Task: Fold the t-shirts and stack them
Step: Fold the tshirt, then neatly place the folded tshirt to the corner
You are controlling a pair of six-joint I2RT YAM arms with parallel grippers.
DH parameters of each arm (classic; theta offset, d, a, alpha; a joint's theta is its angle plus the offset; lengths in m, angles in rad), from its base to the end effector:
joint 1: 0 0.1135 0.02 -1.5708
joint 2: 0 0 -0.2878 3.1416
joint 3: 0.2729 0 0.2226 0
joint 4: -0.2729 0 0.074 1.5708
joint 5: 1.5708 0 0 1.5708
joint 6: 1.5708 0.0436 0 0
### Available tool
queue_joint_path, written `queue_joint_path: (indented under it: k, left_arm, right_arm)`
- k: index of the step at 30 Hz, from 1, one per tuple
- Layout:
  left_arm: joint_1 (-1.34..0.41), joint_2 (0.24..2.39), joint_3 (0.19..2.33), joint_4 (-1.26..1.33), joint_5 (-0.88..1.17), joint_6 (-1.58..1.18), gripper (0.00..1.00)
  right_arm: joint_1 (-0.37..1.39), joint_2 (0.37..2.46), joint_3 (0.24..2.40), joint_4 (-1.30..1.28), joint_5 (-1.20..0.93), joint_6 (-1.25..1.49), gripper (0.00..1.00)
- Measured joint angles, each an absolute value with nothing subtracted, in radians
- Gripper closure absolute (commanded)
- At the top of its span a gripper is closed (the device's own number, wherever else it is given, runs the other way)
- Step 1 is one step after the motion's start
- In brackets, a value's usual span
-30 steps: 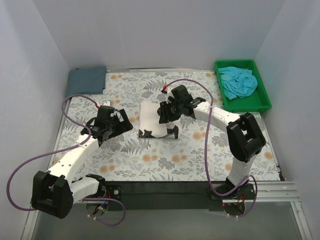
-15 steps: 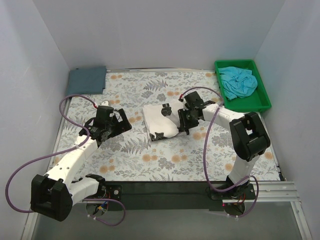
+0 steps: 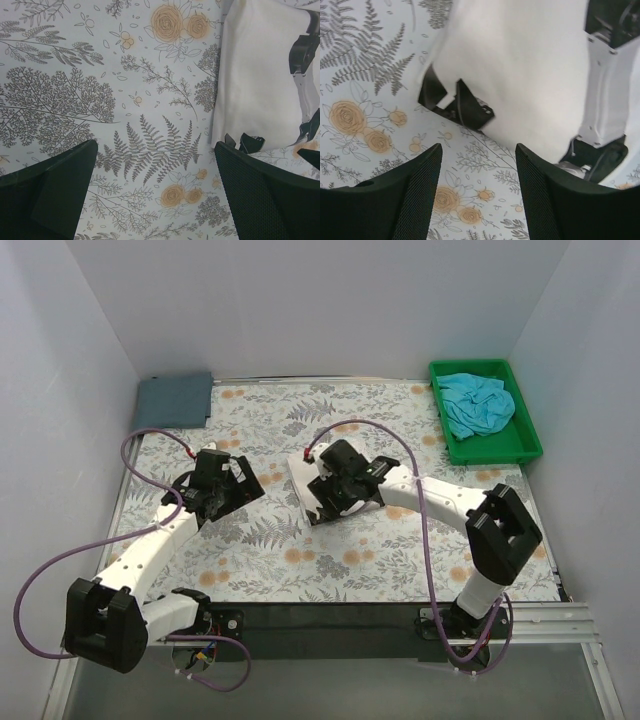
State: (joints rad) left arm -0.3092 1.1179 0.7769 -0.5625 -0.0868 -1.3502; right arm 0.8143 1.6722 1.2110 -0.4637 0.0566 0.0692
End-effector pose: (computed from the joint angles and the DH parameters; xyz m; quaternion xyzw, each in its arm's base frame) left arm 0.1810 -0.0539 0.2649 -0.4818 0.8119 -0.2137 0.2511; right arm 0.2342 0.2445 0.2643 -0.3367 0.8862 0.1114 0.2983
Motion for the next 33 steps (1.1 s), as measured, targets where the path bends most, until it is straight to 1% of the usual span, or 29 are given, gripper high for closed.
queue_joint_path:
  k: [4,8,15,19,21,24,25,26,27,33]
  left_arm:
    - [-0.282,1.15,0.764,-0.556,-0.034,-1.388,0.02]
    - [-0.231,1.164,0.735,-0.551,0.02,-1.416,0.02]
    - [-0.166,1.195,0.688,-0.542,0.08,-1.444,0.02]
    - [-0.156,1.198,0.677,-0.545,0.083,-1.452,0.02]
    - [-0.155,1.198,0.677,-0.545,0.083,-1.455,0.02]
    - [-0.154,1.2,0.677,-0.544,0.083,-1.455,0.02]
    - [-0.154,1.201,0.677,-0.544,0.083,-1.455,0.02]
    - [-0.154,1.203,0.677,-0.543,0.083,-1.455,0.02]
    - [-0.154,1.205,0.677,-0.541,0.084,-1.455,0.02]
    - [-0.154,1.271,0.683,-0.5,0.134,-1.466,0.02]
  right_arm:
    - [0.929,1.734,1.258,-0.469,0.111,0.031,0.41]
    - [0.991,1.828,1.31,-0.469,0.159,-0.002,0.41]
    - [1.044,1.952,1.38,-0.47,0.206,-0.05,0.42]
    - [1.058,1.985,1.399,-0.471,0.23,-0.061,0.46]
    - [1.062,1.993,1.405,-0.464,0.25,-0.065,0.5]
    - [1.064,2.0,1.409,-0.461,0.285,-0.08,0.66]
    - [1.063,2.002,1.409,-0.461,0.294,-0.084,0.77]
    - [1.063,2.003,1.409,-0.461,0.301,-0.093,0.84]
    - [1.063,2.004,1.409,-0.461,0.31,-0.097,0.98]
    - [1.047,1.996,1.414,-0.469,0.287,-0.109,0.99]
